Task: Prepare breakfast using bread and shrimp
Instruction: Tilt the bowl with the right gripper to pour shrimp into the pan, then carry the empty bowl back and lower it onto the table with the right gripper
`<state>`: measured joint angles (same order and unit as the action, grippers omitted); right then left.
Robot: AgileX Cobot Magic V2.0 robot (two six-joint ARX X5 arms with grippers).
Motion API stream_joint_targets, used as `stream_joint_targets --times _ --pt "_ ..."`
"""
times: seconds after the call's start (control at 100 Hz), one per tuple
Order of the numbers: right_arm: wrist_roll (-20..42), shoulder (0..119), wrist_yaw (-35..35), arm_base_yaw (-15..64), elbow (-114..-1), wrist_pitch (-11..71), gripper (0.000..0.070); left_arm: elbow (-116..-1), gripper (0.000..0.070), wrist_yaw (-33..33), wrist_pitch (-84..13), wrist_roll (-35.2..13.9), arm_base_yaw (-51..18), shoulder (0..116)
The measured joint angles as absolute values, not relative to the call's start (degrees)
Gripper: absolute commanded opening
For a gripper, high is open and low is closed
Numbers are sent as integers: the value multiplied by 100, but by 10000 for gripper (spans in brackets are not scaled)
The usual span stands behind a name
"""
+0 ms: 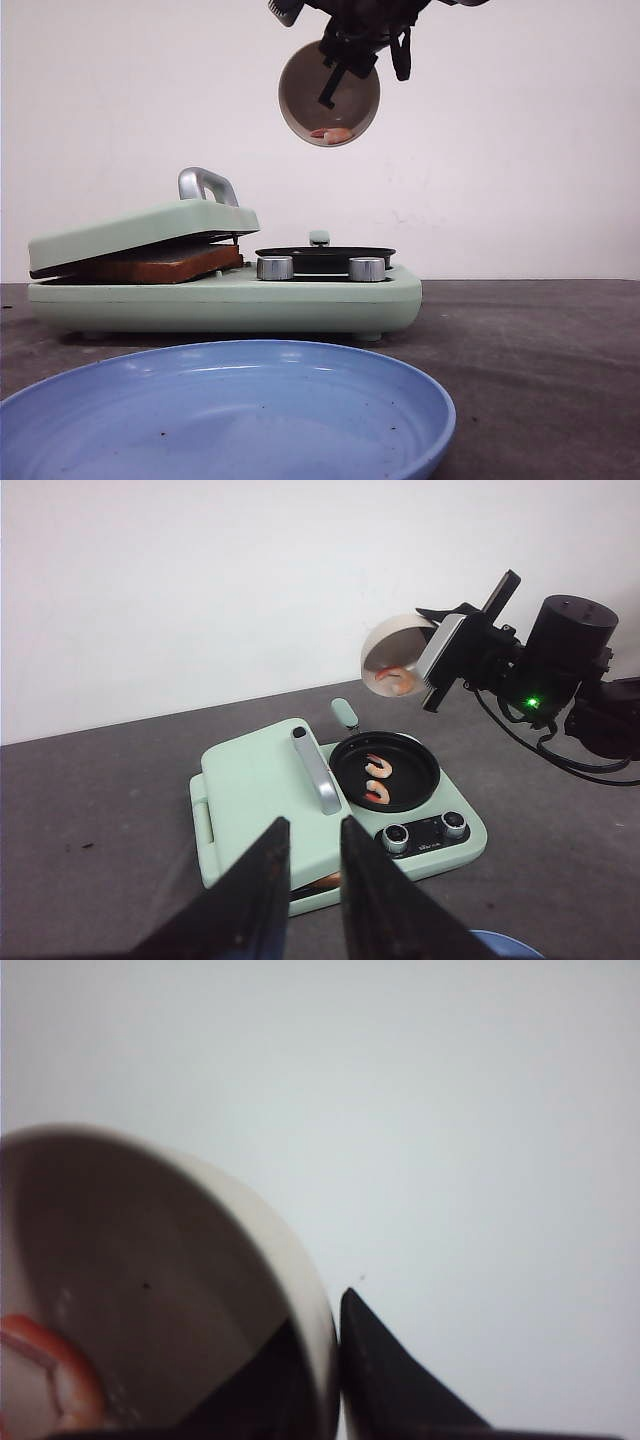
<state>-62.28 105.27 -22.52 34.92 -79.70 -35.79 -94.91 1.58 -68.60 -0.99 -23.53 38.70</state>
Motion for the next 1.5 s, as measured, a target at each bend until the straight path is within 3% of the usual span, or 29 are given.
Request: stream_joint_targets --times 0.43,0.7,0.83,0.98,1.11,1.26,1.36,1.5 --pt "-6877 10527 -2279 3568 -7970 -3942 0 -9491 10 158 -6860 -99 -2353 3870" --pt "-6659 10527 -2423 3568 -7970 -3876 5 -9491 10 156 -6860 -99 -2353 3870" --pt "-5658 10460 -2571 3494 -7975 -2936 5 -9491 11 156 -6860 -99 -2353 3870" --pt "-3684 10143 -2469 3188 -7975 -1229 5 -9491 11 158 -6840 -97 -2353 3870" --pt "-1741 9730 -1894 2526 -7975 161 5 -9491 11 158 -6831 -97 -2353 3870" --pt "84 9531 -633 1610 -7988 1656 4 -9491 11 158 -6831 -97 -2353 3870" --pt "674 9539 163 1063 -7940 2532 5 -9491 10 156 -6834 -97 -2353 3870" --pt "937 9539 563 534 -7550 2945 4 -9491 11 158 -6829 -97 -2353 3870"
